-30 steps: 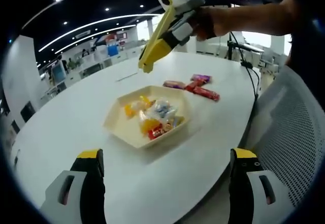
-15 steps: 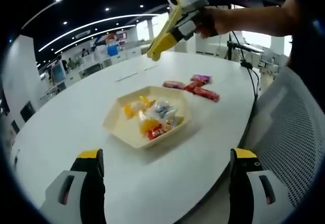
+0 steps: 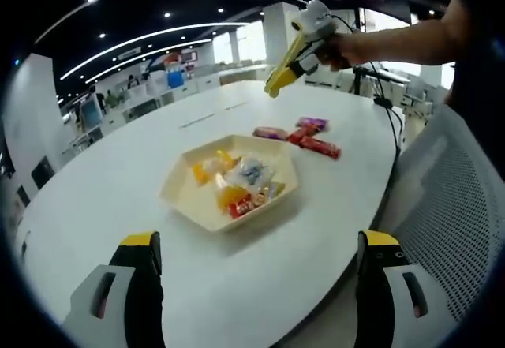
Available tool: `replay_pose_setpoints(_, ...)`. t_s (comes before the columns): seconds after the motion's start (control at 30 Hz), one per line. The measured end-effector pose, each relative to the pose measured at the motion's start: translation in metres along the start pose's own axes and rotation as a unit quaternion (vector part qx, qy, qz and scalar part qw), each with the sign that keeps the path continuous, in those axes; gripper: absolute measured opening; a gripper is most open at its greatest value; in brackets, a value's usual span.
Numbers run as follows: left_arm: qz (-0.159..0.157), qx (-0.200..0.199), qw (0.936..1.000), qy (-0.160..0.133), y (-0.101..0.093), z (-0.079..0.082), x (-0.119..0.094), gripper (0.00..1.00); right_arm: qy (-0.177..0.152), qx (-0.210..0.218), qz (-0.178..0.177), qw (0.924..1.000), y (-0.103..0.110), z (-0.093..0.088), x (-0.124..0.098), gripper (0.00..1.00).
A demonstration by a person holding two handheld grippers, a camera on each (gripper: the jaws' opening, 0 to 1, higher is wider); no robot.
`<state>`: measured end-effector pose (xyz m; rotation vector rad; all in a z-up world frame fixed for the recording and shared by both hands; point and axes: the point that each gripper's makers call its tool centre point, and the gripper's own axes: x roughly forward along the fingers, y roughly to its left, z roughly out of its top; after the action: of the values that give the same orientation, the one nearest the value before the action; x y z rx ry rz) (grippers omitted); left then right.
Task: Place the target food into the container with the food tongs after gripping and lifting it, then release it inside without dropping or visibly crushing the food.
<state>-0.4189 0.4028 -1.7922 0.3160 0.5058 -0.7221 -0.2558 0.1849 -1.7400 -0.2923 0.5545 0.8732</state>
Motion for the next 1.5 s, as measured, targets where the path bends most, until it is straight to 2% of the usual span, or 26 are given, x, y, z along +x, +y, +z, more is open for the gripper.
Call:
replay_pose_setpoints(0.13, 0.0, 0.0, 1.0, 0.001, 0.0, -0.001, 0.0, 0.99, -0.003, 0.02, -0.028, 0.9994, -0.012, -0.013, 0.004, 0.28)
replay_pose_setpoints(0.37, 0.001, -0.003, 1.0, 0.001, 0.001, -0.001, 0.0, 0.99, 0.006, 0.041, -0.046, 0.9981, -0.017, -0.036, 0.021, 0.28)
replay_pose_setpoints(0.63, 0.002, -0.003, 1.0, 0.003, 0.001, -0.001, 0.001, 0.99, 0.024, 0.053, -0.06, 0.9965, -0.016, -0.047, 0.043, 0.28)
replay_pose_setpoints(0.77, 0.003, -0.005, 1.0, 0.003, 0.002, -0.002, 0.001, 0.99, 0.039, 0.049, -0.081, 0.9948, -0.022, -0.052, 0.05, 0.29)
replay_pose_setpoints(0.93, 0.005, -0.007, 1.0, 0.005, 0.003, -0.002, 0.001, 0.99, 0.051, 0.065, -0.074, 0.9938, -0.023, -0.065, 0.055, 0.29)
replay_pose_setpoints(0.97, 0.005, -0.007, 0.9999, 0.005, 0.003, -0.003, 0.001, 0.99, 0.063, 0.057, -0.074, 0.9936, -0.024, -0.07, 0.055, 0.28)
replay_pose_setpoints(1.03, 0.003, -0.007, 0.9999, 0.007, 0.002, -0.003, 0.001, 0.99, 0.065, 0.053, -0.067, 0.9942, -0.024, -0.073, 0.054, 0.28)
replay_pose_setpoints(1.33, 0.002, -0.007, 0.9999, 0.008, 0.001, -0.003, 0.002, 0.99, 0.06, 0.05, -0.053, 0.9955, -0.029, -0.07, 0.051, 0.29)
replay_pose_setpoints(1.43, 0.004, -0.007, 0.9999, 0.008, 0.002, -0.004, 0.002, 0.99, 0.071, 0.039, -0.054, 0.9953, -0.03, -0.074, 0.056, 0.29)
replay_pose_setpoints(1.5, 0.005, -0.008, 0.9999, 0.009, 0.003, -0.004, 0.001, 0.99, 0.074, 0.051, -0.047, 0.9948, -0.027, -0.076, 0.058, 0.29)
